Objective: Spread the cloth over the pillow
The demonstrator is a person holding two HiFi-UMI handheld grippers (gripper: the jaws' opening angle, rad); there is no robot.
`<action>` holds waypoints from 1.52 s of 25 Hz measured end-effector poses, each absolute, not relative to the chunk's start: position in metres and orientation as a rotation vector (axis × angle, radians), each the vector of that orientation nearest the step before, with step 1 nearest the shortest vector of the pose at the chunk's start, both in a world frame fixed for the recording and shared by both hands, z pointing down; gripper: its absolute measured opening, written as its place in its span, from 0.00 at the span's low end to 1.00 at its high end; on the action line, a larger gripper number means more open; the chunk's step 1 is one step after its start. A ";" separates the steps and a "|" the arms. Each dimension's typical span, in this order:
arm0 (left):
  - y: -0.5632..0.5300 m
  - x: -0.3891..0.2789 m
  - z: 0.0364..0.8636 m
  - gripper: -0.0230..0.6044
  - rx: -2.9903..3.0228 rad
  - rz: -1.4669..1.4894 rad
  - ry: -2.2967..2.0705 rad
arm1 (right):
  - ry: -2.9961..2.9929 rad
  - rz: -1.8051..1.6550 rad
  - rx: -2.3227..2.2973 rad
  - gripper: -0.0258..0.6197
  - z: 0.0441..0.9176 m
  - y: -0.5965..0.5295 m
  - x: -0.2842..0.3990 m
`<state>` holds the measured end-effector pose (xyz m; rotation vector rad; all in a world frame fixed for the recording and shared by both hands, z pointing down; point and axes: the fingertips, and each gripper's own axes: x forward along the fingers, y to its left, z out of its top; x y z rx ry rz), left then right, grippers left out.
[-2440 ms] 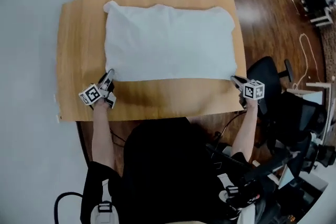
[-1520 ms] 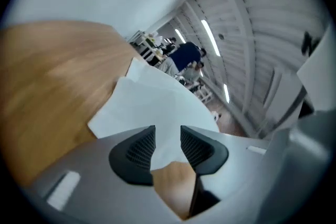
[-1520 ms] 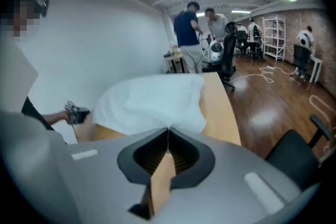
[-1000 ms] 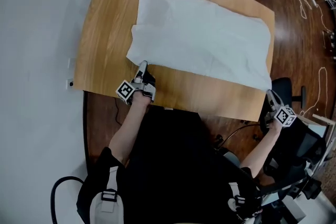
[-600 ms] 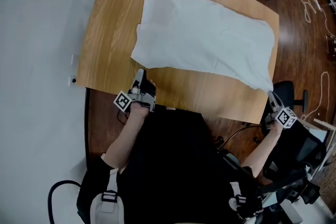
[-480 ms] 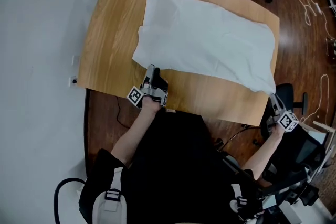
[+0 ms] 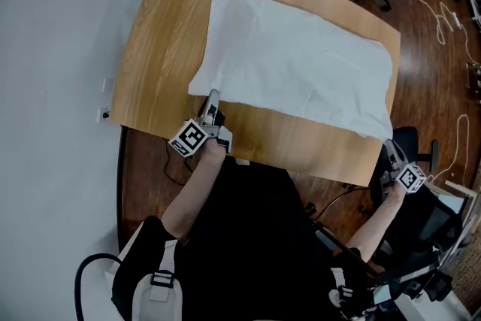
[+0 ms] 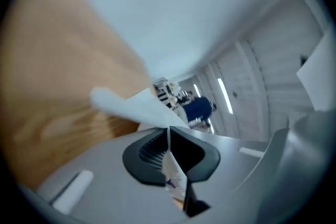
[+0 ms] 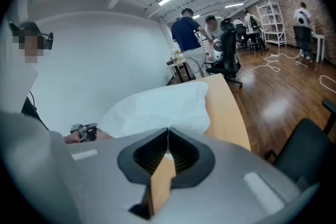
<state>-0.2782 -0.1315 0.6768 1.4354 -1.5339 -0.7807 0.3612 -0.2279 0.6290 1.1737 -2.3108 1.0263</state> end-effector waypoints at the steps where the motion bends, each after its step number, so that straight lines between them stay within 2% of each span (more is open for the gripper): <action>1: -0.131 -0.272 0.640 0.05 1.610 -0.636 -1.602 | -2.325 1.038 1.167 0.06 0.630 -0.229 0.360; 3: -0.127 -0.265 0.601 0.06 1.770 -0.468 -1.660 | -2.339 1.064 1.157 0.06 0.635 -0.230 0.360; 6: -0.082 -0.294 0.670 0.12 1.350 -0.641 -1.541 | -2.310 1.099 1.169 0.06 0.649 -0.224 0.365; 8: -0.034 -0.325 0.719 0.12 1.032 -0.756 -1.500 | -2.271 1.096 1.167 0.06 0.659 -0.221 0.369; 11: 0.002 -0.353 0.729 0.12 0.942 -0.711 -1.574 | -2.172 1.089 1.156 0.06 0.681 -0.222 0.381; 14: -0.012 -0.366 0.704 0.12 1.084 -0.650 -1.598 | -2.069 1.046 1.130 0.06 0.713 -0.224 0.378; 18: -0.107 -0.336 0.661 0.12 1.500 -0.438 -1.419 | -1.896 0.911 0.954 0.07 0.742 -0.215 0.363; 19: -0.129 -0.327 0.652 0.12 1.590 -0.370 -1.375 | -1.870 0.930 0.882 0.14 0.752 -0.211 0.360; 21: -0.168 -0.314 0.642 0.12 1.729 -0.265 -1.318 | -1.853 1.046 0.794 0.50 0.761 -0.206 0.373; 23: -0.204 -0.313 0.637 0.12 1.817 -0.192 -1.319 | -1.876 1.080 0.882 0.57 0.739 -0.221 0.413; 25: -0.245 -0.320 0.637 0.12 1.865 -0.127 -1.337 | -1.995 1.031 1.060 0.57 0.700 -0.269 0.440; 27: -0.288 -0.321 0.648 0.17 1.883 -0.058 -1.316 | -2.164 0.982 1.159 0.54 0.675 -0.338 0.429; 30: -0.339 -0.299 0.671 0.23 1.878 0.011 -1.238 | -2.323 1.002 1.210 0.48 0.685 -0.445 0.395; 35: -0.367 -0.261 0.690 0.26 1.915 0.167 -1.169 | -2.314 1.370 1.236 0.42 0.740 -0.546 0.360; 36: -0.372 -0.258 0.688 0.26 1.927 0.175 -1.174 | -2.312 1.401 1.199 0.27 0.743 -0.552 0.354; 37: -0.377 -0.257 0.683 0.26 1.942 0.180 -1.188 | -2.319 1.378 1.179 0.06 0.736 -0.556 0.350; 38: -0.380 -0.256 0.677 0.26 1.962 0.187 -1.205 | -2.333 1.299 1.193 0.05 0.718 -0.558 0.351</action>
